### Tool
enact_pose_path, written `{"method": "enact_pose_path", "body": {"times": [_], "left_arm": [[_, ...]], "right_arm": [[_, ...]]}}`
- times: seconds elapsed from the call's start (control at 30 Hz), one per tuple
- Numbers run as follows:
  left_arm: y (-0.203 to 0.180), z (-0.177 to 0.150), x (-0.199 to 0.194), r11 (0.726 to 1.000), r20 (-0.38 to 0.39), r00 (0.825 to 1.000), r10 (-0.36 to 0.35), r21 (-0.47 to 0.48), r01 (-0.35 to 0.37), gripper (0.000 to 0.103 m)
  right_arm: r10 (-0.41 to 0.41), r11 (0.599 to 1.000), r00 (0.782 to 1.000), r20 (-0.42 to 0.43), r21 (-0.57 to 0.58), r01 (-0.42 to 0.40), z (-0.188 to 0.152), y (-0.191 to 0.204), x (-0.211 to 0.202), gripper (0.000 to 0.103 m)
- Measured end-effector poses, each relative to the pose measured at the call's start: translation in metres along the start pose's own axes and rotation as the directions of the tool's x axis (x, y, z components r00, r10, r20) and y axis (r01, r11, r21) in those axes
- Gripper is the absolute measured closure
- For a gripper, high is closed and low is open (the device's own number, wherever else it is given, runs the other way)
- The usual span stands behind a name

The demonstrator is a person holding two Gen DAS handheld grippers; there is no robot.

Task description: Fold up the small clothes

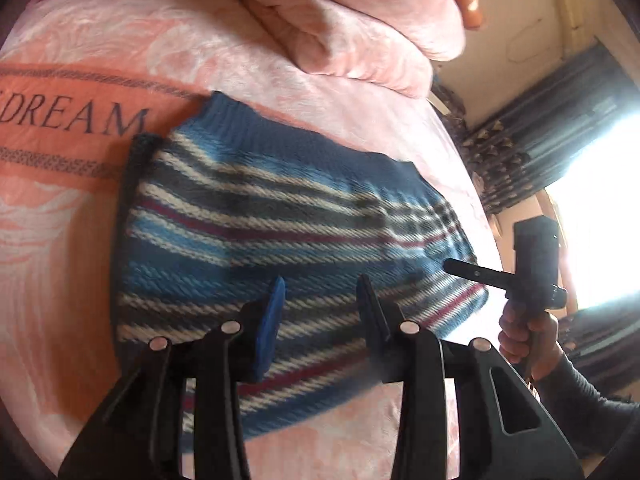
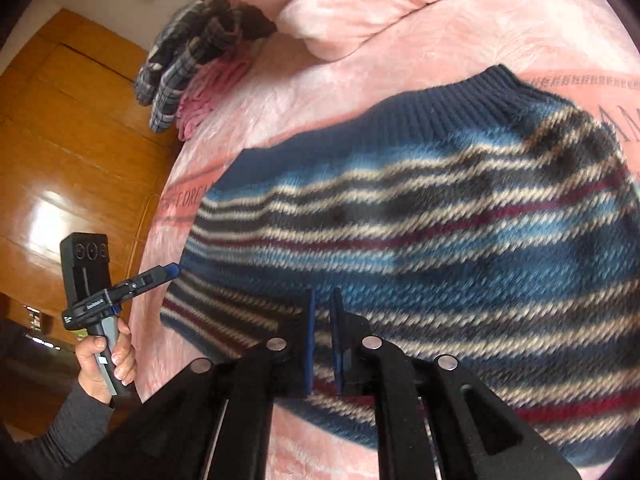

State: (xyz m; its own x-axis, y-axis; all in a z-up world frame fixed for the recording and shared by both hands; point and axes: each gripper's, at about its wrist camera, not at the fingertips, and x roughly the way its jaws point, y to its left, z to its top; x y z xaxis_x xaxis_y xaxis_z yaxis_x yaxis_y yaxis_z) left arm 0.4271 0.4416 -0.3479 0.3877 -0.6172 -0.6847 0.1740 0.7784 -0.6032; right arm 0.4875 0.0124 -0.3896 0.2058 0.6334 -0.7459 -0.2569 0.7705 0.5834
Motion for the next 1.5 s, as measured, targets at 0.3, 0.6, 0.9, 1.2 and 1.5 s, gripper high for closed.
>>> {"method": "enact_pose_path", "body": {"times": [0.3, 0.6, 0.9, 1.2, 1.5], "left_arm": [[-0.009, -0.041, 0.016, 0.999, -0.012, 0.999, 0.046, 0.005, -0.046, 0.053], [0.038, -0.059, 0.021, 0.990, -0.067, 0.994, 0.087, -0.103, -0.093, 0.082], [0.066, -0.064, -0.009, 0.979, -0.081, 0.994, 0.073, -0.182, -0.087, 0.069], [0.101, -0.010, -0.076, 0.954, 0.021, 0.998, -0.056, -0.294, 0.059, 0.016], [0.152, 0.045, -0.008, 0.922, -0.146, 0.978, -0.147, -0.379, 0.082, 0.013]], "right_arm": [[0.023, 0.997, 0.996, 0.087, 0.077, -0.029, -0.034, -0.021, -0.047, 0.079], [-0.069, 0.943, 0.991, 0.113, 0.331, 0.028, -0.070, -0.152, -0.093, 0.103], [-0.203, 0.920, 0.974, 0.096, 0.360, 0.156, -0.078, -0.158, -0.108, 0.103], [-0.547, 0.738, 0.801, 0.244, -0.312, 0.599, -0.091, 0.054, -0.074, 0.026], [-0.474, 0.380, 0.799, 0.369, -0.733, 0.564, -0.175, 0.210, 0.095, 0.026]]}}
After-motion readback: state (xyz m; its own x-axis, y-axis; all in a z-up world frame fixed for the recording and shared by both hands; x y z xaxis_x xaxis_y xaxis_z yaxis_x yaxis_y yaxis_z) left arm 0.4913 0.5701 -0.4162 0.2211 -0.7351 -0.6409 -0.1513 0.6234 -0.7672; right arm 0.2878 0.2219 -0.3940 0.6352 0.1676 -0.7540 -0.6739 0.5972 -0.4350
